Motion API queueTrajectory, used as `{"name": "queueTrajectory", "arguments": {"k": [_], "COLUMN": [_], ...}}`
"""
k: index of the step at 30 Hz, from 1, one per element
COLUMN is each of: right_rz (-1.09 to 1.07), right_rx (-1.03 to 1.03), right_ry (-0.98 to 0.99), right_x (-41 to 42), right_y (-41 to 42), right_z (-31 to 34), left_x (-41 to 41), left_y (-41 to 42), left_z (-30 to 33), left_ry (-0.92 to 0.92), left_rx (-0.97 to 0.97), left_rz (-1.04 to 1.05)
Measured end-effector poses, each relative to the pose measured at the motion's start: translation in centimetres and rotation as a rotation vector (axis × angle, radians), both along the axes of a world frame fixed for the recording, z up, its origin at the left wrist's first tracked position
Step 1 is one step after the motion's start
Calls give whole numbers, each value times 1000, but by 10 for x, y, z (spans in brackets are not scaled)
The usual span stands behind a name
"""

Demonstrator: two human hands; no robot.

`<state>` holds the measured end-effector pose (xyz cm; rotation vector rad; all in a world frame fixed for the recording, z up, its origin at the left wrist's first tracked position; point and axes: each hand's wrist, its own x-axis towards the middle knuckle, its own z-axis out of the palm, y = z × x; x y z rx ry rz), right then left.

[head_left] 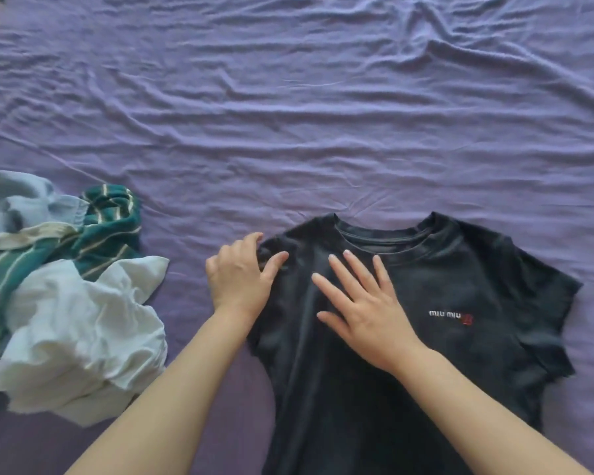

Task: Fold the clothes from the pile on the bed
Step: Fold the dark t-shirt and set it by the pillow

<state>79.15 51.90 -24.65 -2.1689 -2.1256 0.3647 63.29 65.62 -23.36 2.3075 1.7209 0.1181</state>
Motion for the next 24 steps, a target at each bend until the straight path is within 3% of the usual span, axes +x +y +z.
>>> {"name": "queueTrajectory", "arguments": {"k": [4,7,9,13,19,24], "right_rz": [-49,-45,17,20,-11,-105], "right_rx": [-129,-95,-73,-82,-74,-163], "right_ry": [-63,-5,-24,-110,-70,-90], "right_x": [-20,-43,-55,-60,-70,-67], "right_y": [-2,-4,-6,-4,-78,-164], "right_z": [-4,1,-2,-9,-13,-9], "left_x": [-37,-42,-39,-38,-69,-103], "left_y": [13,17,22,24,-64,-157], "left_z": [9,17,19,13,16,11], "left_ry": [-263,-497,-439,5,-178,-222], "left_rx": [-413,-372,-262,-81,88,-78], "left_rz": [128,126,50,-92,8,-36]}}
